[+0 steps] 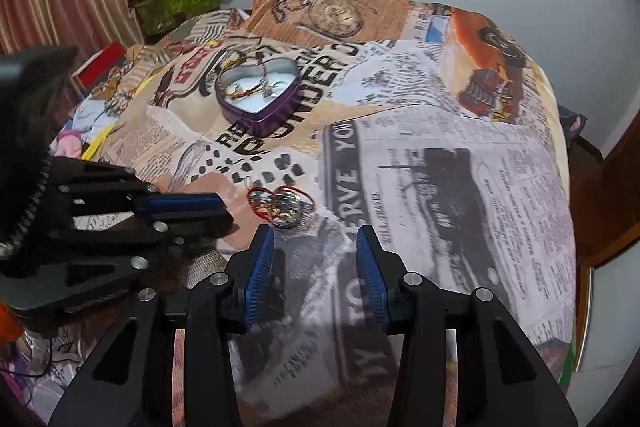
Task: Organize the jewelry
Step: 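Return both tools to the pile and close the left tool on a small square charm, then carry the square charm with the left tool while the right tool carries a ring to the tin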
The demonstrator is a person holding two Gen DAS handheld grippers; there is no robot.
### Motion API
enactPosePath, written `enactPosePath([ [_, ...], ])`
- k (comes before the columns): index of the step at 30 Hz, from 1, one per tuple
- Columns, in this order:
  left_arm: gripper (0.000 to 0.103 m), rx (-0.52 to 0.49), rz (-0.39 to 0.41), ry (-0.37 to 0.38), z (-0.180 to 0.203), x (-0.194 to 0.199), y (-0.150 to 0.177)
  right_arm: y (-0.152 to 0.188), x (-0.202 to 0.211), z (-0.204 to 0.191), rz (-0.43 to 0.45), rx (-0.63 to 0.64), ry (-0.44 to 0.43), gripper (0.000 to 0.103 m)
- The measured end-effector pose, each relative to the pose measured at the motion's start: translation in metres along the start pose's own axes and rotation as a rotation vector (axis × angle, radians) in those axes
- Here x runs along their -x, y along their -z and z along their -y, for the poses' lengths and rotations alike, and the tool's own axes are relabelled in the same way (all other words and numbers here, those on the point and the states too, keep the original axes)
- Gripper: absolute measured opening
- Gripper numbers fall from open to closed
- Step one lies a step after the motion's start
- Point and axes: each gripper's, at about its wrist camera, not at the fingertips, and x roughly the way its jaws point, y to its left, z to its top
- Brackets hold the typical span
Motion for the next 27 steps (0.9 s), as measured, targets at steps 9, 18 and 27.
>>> enactPosePath([
  [9,0.009,0.012,0.017,-0.01,-0.013,0.01,0.007,-0.012,-0.018,-0.011,-0.015,0.022,-0.016,0.032],
  [18,0.009,0.006,0.029,-0.011,-0.008,0.011,0.009,-0.013,-0.025,-0.01,-0.047,0.015,-0.032,0.02],
  [27,0.009,0.013,0.079,-0.03,-0.01,0.033,0.001,-0.012,0.0,-0.008,0.01,-0.011,-0.023,0.02],
])
